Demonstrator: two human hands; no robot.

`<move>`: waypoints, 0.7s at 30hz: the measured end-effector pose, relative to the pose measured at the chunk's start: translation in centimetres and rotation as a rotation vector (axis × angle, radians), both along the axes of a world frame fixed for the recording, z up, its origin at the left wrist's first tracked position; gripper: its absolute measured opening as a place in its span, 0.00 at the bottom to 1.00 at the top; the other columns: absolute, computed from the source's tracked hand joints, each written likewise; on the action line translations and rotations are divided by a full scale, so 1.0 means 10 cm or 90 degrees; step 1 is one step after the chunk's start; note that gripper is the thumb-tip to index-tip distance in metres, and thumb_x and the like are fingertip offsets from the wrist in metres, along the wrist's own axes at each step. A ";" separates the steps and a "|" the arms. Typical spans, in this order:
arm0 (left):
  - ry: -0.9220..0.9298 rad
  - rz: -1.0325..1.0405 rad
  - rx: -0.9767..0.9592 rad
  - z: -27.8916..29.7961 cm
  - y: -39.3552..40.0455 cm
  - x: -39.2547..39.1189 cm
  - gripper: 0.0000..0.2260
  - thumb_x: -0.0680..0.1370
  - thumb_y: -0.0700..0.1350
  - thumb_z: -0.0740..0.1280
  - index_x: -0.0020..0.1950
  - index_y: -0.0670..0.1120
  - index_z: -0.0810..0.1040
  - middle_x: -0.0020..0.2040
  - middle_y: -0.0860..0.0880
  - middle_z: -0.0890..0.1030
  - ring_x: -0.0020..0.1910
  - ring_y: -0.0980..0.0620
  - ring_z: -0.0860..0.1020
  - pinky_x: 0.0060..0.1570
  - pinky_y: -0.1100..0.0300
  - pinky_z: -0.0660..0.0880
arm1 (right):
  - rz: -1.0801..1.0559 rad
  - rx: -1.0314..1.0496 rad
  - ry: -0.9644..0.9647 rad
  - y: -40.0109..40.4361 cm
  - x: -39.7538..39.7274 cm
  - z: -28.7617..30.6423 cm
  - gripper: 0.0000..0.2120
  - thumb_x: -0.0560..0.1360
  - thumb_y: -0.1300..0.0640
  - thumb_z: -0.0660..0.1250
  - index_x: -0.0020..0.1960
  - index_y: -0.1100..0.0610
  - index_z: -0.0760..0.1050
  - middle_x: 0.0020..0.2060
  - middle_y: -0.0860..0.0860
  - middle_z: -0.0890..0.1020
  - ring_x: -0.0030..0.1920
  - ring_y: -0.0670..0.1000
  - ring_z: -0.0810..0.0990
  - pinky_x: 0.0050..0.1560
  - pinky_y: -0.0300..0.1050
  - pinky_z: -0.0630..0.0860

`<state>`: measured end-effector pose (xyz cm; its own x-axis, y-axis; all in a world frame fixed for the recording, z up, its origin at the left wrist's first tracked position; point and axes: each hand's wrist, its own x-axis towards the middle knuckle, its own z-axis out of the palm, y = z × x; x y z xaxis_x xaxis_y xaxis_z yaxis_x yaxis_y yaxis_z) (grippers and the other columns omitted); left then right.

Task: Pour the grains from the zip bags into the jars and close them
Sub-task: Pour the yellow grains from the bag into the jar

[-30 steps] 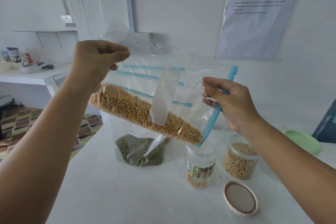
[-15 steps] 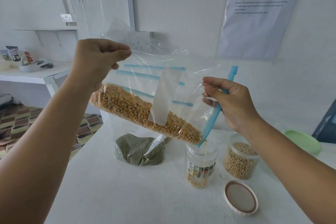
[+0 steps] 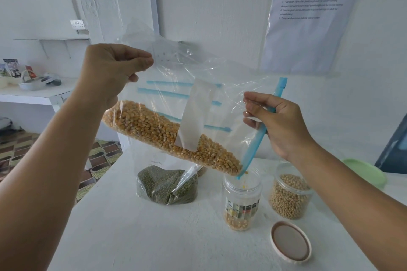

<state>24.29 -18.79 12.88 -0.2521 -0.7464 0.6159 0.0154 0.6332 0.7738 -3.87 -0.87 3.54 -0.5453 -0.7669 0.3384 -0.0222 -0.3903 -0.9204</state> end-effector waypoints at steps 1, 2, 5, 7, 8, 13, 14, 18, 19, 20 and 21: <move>0.000 -0.001 0.000 0.00 0.00 0.00 0.05 0.73 0.43 0.80 0.47 0.50 0.88 0.42 0.48 0.88 0.34 0.52 0.76 0.39 0.62 0.77 | 0.001 -0.001 -0.001 0.00 0.00 0.00 0.11 0.77 0.65 0.74 0.58 0.56 0.86 0.51 0.53 0.87 0.46 0.52 0.85 0.53 0.50 0.84; -0.001 -0.001 -0.001 -0.01 0.00 0.00 0.05 0.73 0.43 0.80 0.48 0.49 0.88 0.41 0.49 0.87 0.34 0.52 0.76 0.39 0.62 0.77 | 0.002 0.000 -0.003 0.01 0.00 -0.01 0.11 0.77 0.65 0.74 0.58 0.56 0.86 0.51 0.53 0.87 0.46 0.52 0.85 0.53 0.50 0.84; -0.005 -0.002 -0.006 -0.03 0.02 -0.03 0.06 0.74 0.42 0.79 0.50 0.47 0.88 0.37 0.53 0.86 0.32 0.54 0.75 0.38 0.64 0.77 | 0.000 0.006 -0.006 0.01 0.00 -0.05 0.11 0.77 0.65 0.74 0.58 0.56 0.86 0.51 0.53 0.87 0.46 0.52 0.85 0.52 0.49 0.84; -0.006 -0.006 -0.006 -0.04 0.03 -0.06 0.06 0.74 0.41 0.79 0.50 0.45 0.87 0.36 0.53 0.86 0.32 0.54 0.75 0.37 0.64 0.76 | -0.002 0.010 -0.007 0.02 -0.01 -0.06 0.11 0.77 0.65 0.74 0.57 0.55 0.86 0.52 0.52 0.88 0.46 0.51 0.85 0.52 0.49 0.84; -0.006 -0.006 -0.006 -0.05 0.04 -0.06 0.06 0.74 0.41 0.79 0.50 0.46 0.87 0.37 0.53 0.86 0.32 0.53 0.75 0.37 0.64 0.76 | -0.001 0.010 -0.009 0.02 -0.01 -0.07 0.11 0.77 0.65 0.74 0.57 0.55 0.86 0.52 0.52 0.88 0.45 0.51 0.85 0.52 0.49 0.84; -0.006 -0.005 0.001 -0.05 0.07 -0.08 0.05 0.74 0.42 0.79 0.49 0.47 0.87 0.38 0.52 0.86 0.34 0.51 0.75 0.37 0.63 0.76 | 0.003 0.006 -0.018 0.03 -0.02 -0.07 0.11 0.77 0.65 0.74 0.57 0.56 0.86 0.52 0.53 0.87 0.45 0.51 0.85 0.51 0.47 0.84; -0.007 -0.006 0.000 -0.05 0.07 -0.08 0.05 0.74 0.42 0.79 0.49 0.47 0.87 0.38 0.52 0.86 0.34 0.51 0.75 0.37 0.63 0.76 | 0.003 0.006 -0.018 0.03 -0.01 -0.07 0.11 0.77 0.65 0.74 0.57 0.56 0.86 0.52 0.53 0.87 0.45 0.51 0.85 0.51 0.47 0.84; -0.014 0.002 -0.014 -0.04 0.09 -0.08 0.05 0.74 0.42 0.79 0.49 0.48 0.87 0.38 0.53 0.87 0.34 0.53 0.76 0.37 0.64 0.76 | 0.000 0.006 -0.014 0.03 0.00 -0.07 0.11 0.77 0.65 0.74 0.57 0.55 0.86 0.53 0.54 0.87 0.46 0.52 0.85 0.52 0.49 0.84; -0.015 0.006 -0.016 -0.03 0.09 -0.08 0.05 0.74 0.42 0.79 0.50 0.47 0.87 0.38 0.54 0.86 0.33 0.54 0.76 0.37 0.65 0.76 | -0.001 0.006 -0.013 0.03 0.00 -0.06 0.11 0.77 0.65 0.74 0.57 0.55 0.86 0.53 0.54 0.87 0.46 0.52 0.85 0.51 0.48 0.84; -0.015 0.009 -0.017 -0.03 0.09 -0.08 0.05 0.75 0.42 0.79 0.50 0.48 0.87 0.37 0.54 0.86 0.32 0.55 0.76 0.37 0.65 0.76 | -0.002 0.004 -0.014 0.03 0.00 -0.06 0.11 0.77 0.65 0.74 0.58 0.56 0.86 0.53 0.54 0.87 0.45 0.52 0.85 0.51 0.48 0.84; -0.015 0.012 -0.017 -0.02 0.09 -0.07 0.05 0.74 0.43 0.79 0.50 0.48 0.87 0.37 0.55 0.86 0.31 0.56 0.76 0.37 0.65 0.76 | -0.003 0.003 -0.015 0.03 0.00 -0.05 0.11 0.77 0.65 0.74 0.58 0.56 0.86 0.53 0.54 0.87 0.45 0.51 0.85 0.51 0.48 0.84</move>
<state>23.55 -17.94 12.70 -0.2530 -0.7348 0.6294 -0.0148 0.6534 0.7569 -3.88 -0.52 3.06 -0.5571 -0.7659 0.3210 -0.0022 -0.3852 -0.9228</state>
